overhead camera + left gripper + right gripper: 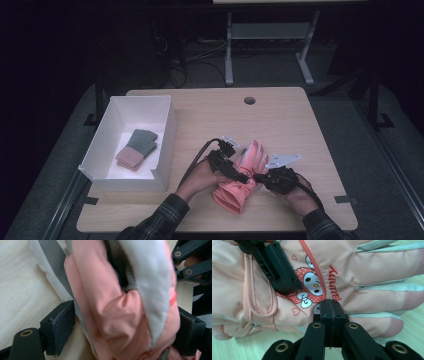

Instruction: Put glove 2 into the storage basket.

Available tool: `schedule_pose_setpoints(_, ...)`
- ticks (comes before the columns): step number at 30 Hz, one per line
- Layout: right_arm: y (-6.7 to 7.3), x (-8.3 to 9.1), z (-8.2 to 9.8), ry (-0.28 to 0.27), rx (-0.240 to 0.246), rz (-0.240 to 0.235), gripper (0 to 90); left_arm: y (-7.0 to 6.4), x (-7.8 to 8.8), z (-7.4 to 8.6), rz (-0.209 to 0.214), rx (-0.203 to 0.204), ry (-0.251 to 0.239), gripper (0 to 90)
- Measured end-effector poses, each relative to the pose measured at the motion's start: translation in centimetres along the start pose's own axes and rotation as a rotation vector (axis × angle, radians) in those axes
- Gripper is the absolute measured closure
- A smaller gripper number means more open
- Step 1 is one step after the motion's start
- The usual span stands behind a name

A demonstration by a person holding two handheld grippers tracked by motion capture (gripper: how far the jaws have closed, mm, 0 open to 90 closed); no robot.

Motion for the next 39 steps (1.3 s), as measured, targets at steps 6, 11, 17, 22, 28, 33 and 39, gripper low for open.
schedule_pose_setpoints(6,0.0,-0.1,0.1,0.004,0.010,-0.002,90.0,0.2,-0.5,0.4,0.044,0.041,0.001,15.6)
schedule_pose_setpoints(11,0.0,-0.2,0.2,0.007,0.011,-0.004,90.0,0.2,-0.6,0.4,0.053,0.047,-0.001,15.9)
schedule_pose_setpoints(17,0.0,-0.2,0.3,0.005,0.006,-0.009,90.0,0.2,-0.5,0.6,0.112,0.078,0.005,26.4)
schedule_pose_setpoints(22,0.1,-0.3,0.3,0.004,0.010,-0.013,90.0,0.3,-0.3,0.9,0.157,0.106,0.006,41.5)
schedule_pose_setpoints(28,0.1,-0.2,0.3,0.003,0.022,-0.013,90.0,0.3,-0.1,0.8,0.164,0.104,-0.002,58.6)
schedule_pose_setpoints(33,0.0,0.5,0.2,-0.014,0.003,-0.042,87.0,0.2,0.1,0.7,0.165,0.107,-0.021,61.8)
schedule_pose_setpoints(39,-0.4,2.2,-0.5,-0.072,-0.007,-0.040,70.5,0.0,0.5,0.6,0.178,0.117,-0.029,62.2)
Point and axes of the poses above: each handheld gripper's, and its own axes: x roughly backward along the jaws, z roughly out of its underside, y roughly to its left, the point moved 8 cm from there along -x, roughly forward along the jaws, and after that the axes turned 11 degrees about z, right-handed, at the moved point
